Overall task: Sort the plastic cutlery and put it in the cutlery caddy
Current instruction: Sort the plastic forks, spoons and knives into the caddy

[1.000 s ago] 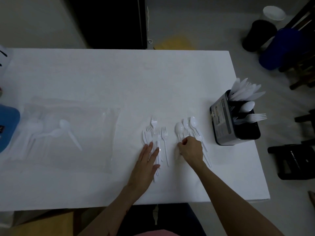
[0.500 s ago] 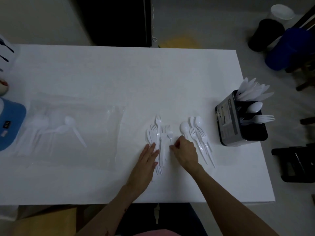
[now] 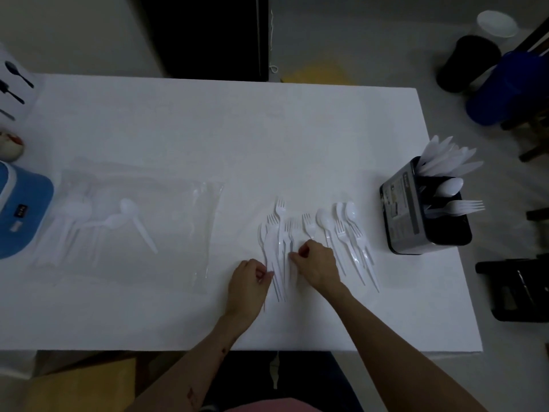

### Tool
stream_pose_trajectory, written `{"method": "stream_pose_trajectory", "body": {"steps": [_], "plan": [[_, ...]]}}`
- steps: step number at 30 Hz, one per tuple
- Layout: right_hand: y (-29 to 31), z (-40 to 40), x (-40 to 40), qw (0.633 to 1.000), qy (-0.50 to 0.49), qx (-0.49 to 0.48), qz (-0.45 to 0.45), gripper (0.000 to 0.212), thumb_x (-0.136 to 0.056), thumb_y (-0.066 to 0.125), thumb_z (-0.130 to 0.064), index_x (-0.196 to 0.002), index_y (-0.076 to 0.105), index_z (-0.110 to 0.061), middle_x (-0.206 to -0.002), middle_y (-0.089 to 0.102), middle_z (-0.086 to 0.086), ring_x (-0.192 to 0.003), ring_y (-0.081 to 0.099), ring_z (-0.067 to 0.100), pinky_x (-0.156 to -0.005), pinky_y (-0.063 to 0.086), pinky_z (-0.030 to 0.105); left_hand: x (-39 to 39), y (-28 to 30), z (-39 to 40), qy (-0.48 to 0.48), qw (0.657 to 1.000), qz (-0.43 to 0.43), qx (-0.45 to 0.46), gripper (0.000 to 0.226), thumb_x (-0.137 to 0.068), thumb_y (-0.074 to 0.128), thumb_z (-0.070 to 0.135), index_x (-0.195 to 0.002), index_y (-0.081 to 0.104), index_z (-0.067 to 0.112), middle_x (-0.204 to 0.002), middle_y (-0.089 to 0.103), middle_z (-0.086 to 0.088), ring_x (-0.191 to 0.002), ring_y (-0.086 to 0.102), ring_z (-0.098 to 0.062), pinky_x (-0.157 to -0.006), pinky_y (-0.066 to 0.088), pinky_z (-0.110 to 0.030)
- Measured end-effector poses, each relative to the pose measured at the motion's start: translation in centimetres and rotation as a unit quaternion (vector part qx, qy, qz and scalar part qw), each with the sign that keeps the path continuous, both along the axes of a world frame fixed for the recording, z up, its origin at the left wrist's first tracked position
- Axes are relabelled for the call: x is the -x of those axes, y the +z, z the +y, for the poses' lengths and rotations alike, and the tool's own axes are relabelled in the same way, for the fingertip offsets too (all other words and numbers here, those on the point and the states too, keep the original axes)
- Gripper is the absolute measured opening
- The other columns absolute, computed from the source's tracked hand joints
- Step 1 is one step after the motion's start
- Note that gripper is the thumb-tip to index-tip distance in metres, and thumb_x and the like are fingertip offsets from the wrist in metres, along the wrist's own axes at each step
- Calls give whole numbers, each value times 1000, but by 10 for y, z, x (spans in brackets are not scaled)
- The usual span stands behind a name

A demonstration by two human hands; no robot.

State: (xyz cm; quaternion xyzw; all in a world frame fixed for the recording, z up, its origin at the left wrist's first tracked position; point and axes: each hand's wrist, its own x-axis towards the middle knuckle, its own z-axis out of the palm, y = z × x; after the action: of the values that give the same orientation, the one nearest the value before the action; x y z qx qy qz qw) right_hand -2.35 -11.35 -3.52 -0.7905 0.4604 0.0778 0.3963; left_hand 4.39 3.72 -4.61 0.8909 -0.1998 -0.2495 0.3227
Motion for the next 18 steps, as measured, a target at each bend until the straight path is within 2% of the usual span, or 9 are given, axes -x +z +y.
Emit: {"method": "stream_pose_trajectory", "body": {"steps": [3, 5, 7, 9, 11, 15, 18], "plan": [[1, -14, 6, 1000, -29, 2, -1, 19, -90, 65, -32, -85, 61, -15, -78, 68, 4, -72, 66, 18, -68, 49, 25, -5, 1, -1, 27, 999, 40, -1, 12, -83, 71, 26, -84, 62, 18, -84, 62, 3, -74, 59, -9, -70, 46, -17], [0, -24, 12, 999, -43, 11, 0, 21, -90, 66, -33, -83, 63, -14, -75, 68, 3, -71, 67, 19, -70, 53, 29, -4, 1, 2, 55, 996, 67, 22, 13, -83, 71, 25, -82, 60, 18, -80, 64, 3, -71, 60, -7, -63, 43, -9], [1, -30, 16, 998, -52, 30, 2, 22, -90, 67, -34, -82, 64, -14, -75, 68, 2, -69, 66, 17, -73, 57, 33, -2, 3, 5, 76, 991, 95, 52, 14, -85, 70, 23, -82, 59, 16, -75, 64, 2, -68, 63, -12, -57, 44, -8], [4, -30, 17, 996, -73, 50, -10, 24, -88, 70, -34, -94, 61, -13, -83, 66, -1, -73, 64, 16, -71, 55, 33, 1, 4, 7, 85, 987, 112, 76, 14, -86, 68, 22, -83, 58, 14, -73, 64, 0, -66, 64, -16, -56, 46, -10], [9, -21, 13, 994, -72, 75, -27, 31, -87, 71, -34, -104, 54, -14, -87, 61, -4, -77, 62, 16, -68, 51, 30, 3, 5, 9, 102, 982, 128, 93, 11, -87, 67, 19, -89, 57, 15, -77, 64, 0, -67, 64, -16, -59, 50, -14], [9, 8, -3, 998, 24, 64, 12, 33, -87, 65, -49, -93, 58, -18, -82, 62, -4, -75, 62, 14, -67, 51, 29, 2, 6, 12, 161, 964, 174, 121, 19, -92, 61, 18, -109, 56, 20, -90, 70, 2, -78, 66, -11, -75, 56, -26], [4, 19, -11, 1000, 8, 24, 15, 31, -90, 62, -47, -93, 59, -17, -80, 61, -4, -73, 60, 13, -66, 48, 27, -1, 9, 12, 178, 958, 188, 123, 17, -95, 56, 19, -112, 54, 21, -92, 69, 5, -85, 66, -9, -81, 53, -27]]}}
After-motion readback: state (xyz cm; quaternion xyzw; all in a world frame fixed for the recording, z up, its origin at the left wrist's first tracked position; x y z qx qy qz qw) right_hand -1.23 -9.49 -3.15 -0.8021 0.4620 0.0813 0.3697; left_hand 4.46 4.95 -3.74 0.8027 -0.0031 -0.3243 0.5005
